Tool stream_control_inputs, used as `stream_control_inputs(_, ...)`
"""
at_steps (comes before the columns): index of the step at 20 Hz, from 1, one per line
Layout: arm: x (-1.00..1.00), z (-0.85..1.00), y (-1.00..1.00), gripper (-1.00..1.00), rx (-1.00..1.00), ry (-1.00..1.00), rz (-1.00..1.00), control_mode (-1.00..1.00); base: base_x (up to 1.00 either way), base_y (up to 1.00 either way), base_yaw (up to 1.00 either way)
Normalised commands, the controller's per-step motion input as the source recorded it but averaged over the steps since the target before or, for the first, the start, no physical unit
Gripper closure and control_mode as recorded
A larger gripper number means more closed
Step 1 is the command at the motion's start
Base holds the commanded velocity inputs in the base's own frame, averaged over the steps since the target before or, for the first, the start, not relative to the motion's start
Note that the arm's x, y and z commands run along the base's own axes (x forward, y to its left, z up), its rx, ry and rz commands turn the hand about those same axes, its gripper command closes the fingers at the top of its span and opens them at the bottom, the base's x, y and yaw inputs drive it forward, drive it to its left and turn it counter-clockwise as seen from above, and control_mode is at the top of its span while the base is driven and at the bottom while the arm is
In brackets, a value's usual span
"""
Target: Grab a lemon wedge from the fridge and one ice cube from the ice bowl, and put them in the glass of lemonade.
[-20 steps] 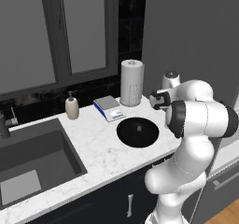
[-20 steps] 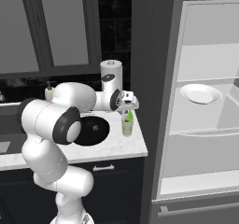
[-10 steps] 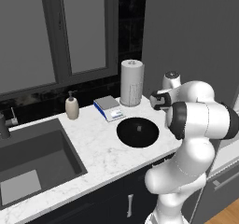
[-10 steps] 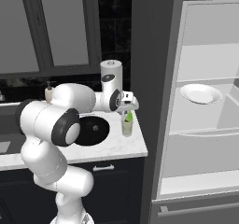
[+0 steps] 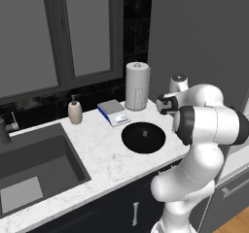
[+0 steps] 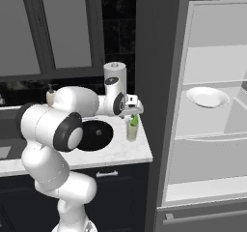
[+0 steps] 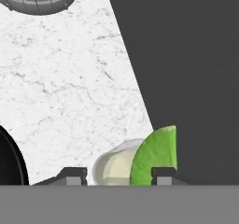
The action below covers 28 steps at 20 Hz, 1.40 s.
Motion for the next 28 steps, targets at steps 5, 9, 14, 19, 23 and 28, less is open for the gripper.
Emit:
stream_control_inputs(5,0.00,0.00,0.00,-1.00,0.00,0.00,0.00,-1.00,0.00,0.00,0.00)
stream_control_inputs(9,0.00,0.01,0.00,-1.00,0.00,-0.02,0.00,-1.00,0.00,0.00,0.00)
stream_control_inputs(14,-0.06,0.31,0.00,-1.00,0.06,-0.16,0.01,-1.00,0.00,0.00,0.00)
stream_control_inputs(19,-0.35,0.63,0.06,-1.00,0.14,-0.33,0.02,-1.00,0.00,0.00,0.00)
stream_control_inputs(23,-0.73,0.21,0.24,-1.00,0.09,-0.18,0.12,-1.00,0.00,0.00,0.00)
stream_control_inputs(28,-0.36,0.00,0.26,-1.00,0.00,-0.05,0.06,-1.00,0.00,0.00,0.00)
